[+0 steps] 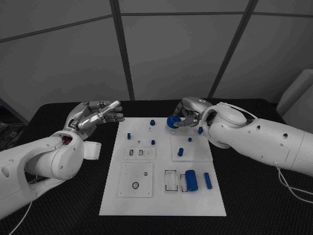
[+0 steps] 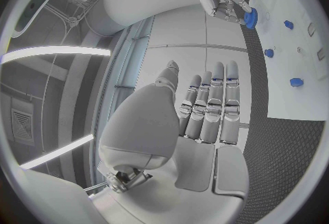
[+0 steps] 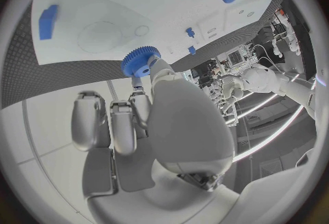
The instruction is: Assemble the parts on the task board
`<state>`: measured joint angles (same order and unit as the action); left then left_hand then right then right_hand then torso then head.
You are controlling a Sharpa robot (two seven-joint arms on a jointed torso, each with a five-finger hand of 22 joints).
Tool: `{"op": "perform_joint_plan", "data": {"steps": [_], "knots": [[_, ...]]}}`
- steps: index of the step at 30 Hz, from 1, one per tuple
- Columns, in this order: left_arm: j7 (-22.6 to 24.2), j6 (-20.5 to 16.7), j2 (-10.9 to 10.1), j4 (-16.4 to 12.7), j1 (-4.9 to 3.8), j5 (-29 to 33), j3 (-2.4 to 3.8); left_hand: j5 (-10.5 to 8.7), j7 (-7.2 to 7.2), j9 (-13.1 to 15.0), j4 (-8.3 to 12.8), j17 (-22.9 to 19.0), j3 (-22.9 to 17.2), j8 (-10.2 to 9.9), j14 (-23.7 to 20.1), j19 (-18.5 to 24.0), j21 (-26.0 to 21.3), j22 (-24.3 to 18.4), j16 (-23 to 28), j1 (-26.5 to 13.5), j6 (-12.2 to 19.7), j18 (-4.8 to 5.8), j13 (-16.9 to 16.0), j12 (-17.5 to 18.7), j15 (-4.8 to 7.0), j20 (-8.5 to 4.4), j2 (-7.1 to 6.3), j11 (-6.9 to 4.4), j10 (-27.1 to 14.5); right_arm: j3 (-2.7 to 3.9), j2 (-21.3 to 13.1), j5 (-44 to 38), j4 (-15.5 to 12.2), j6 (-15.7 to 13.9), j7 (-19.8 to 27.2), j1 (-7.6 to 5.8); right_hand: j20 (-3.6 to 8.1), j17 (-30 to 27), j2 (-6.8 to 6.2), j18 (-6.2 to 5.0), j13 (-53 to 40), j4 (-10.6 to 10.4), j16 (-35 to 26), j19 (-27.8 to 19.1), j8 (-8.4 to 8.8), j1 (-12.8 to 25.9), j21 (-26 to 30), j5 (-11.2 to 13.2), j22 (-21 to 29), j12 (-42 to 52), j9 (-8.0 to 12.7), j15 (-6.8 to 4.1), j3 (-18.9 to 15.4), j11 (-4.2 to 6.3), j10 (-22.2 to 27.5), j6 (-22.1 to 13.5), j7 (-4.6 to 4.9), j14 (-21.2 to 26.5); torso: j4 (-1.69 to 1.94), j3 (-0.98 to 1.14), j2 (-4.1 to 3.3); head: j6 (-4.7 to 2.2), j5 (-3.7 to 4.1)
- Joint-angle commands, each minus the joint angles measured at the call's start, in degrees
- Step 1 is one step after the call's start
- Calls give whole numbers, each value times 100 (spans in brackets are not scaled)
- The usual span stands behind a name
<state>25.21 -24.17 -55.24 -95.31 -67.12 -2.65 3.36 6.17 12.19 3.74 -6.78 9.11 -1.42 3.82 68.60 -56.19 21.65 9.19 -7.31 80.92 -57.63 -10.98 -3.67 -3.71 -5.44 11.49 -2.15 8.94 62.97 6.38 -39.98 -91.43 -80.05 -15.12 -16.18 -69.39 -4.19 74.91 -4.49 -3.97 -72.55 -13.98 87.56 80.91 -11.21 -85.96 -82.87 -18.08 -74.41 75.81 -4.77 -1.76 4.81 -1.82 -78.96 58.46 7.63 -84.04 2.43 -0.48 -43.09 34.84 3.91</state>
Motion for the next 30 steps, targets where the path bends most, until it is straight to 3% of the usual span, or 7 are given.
{"op": "perform_joint_plan", "data": {"steps": [1, 8, 11, 18, 26, 30], "knots": [[11, 80, 4, -3, -8, -10, 6, -20, -8, -7, 30, 9, -11, -27, -24, -22, 18, -6, 34, -1, 28, 58, 9, 20, -28, 17, 47, -3, -52, 5, 110, -591, -114, -424, -20, -11, -2, 985, -27, 75, -7, 10, 28, 62, -38, 9, -38, -18, -29, 38, -60, -35, 39, 2, -27, 184, -106, -483, 10, -8, 4, 7, -20], [6, 93, 38, 16, -8, -10, 6, -20, -8, -7, 30, 9, -11, -27, -24, -22, 18, -6, 34, -1, 28, 58, 9, 20, -28, 17, 47, -3, -52, -37, 559, -905, 56, -467, -107, -12, 0, 1004, -62, 84, -4, 29, 37, 86, -29, 0, -58, -9, -72, 33, -54, -38, 65, 5, -24, 193, -108, -487, 34, -13, 2, 14, -51], [3, 99, 53, 24, -8, -10, 6, -20, -8, -7, 30, 9, -11, -27, -24, -22, 18, -6, 34, -1, 28, 58, 9, 20, -28, 17, 47, -3, -52, -57, 726, -964, 156, -440, -124, -12, 1, 1010, -72, 86, -5, 35, 39, 92, -25, -1, -63, -1, -82, 32, -51, -38, 72, 5, -23, 195, -108, -488, 24, -13, -2, 17, -74], [-1, 109, 68, 41, -8, -10, 6, -20, -6, -7, 34, 10, -13, -26, -24, -22, 19, -7, 40, -1, 32, 58, 9, 19, -29, 18, 49, -1, -57, -159, 963, -1014, 284, -334, -135, -11, 1, 1013, -84, 88, -4, 40, 40, 96, -16, 5, -67, 25, -90, 30, -46, -38, 87, 2, -22, 194, -104, -489, 10, -6, -6, 39, -89], [-1, 120, 82, 64, -8, -10, 6, -20, -6, -7, 34, 10, -13, -26, -24, -22, 19, -7, 40, -1, 32, 58, 9, 19, -29, 18, 49, -1, -57, -334, 1173, -1027, 464, -157, -128, -8, 1, 1011, -94, 88, -4, 38, 40, 96, -3, 25, -68, 59, -92, 27, -39, -35, 109, -2, -20, 197, -100, -488, 16, -3, -5, 73, -110], [0, 122, 79, 57, -8, -10, 6, -20, -6, -7, 34, 10, -13, -26, -24, -22, 19, -7, 40, -1, 32, 58, 9, 19, -29, 18, 49, -1, -57, -369, 1244, -1031, 573, -153, -132, -6, 1, 1011, -97, 89, 2, 37, 40, 98, 1, 32, -69, 72, -95, 21, -36, -34, 115, -3, -15, 197, -99, -488, 12, 2, -11, 72, -122]]}}
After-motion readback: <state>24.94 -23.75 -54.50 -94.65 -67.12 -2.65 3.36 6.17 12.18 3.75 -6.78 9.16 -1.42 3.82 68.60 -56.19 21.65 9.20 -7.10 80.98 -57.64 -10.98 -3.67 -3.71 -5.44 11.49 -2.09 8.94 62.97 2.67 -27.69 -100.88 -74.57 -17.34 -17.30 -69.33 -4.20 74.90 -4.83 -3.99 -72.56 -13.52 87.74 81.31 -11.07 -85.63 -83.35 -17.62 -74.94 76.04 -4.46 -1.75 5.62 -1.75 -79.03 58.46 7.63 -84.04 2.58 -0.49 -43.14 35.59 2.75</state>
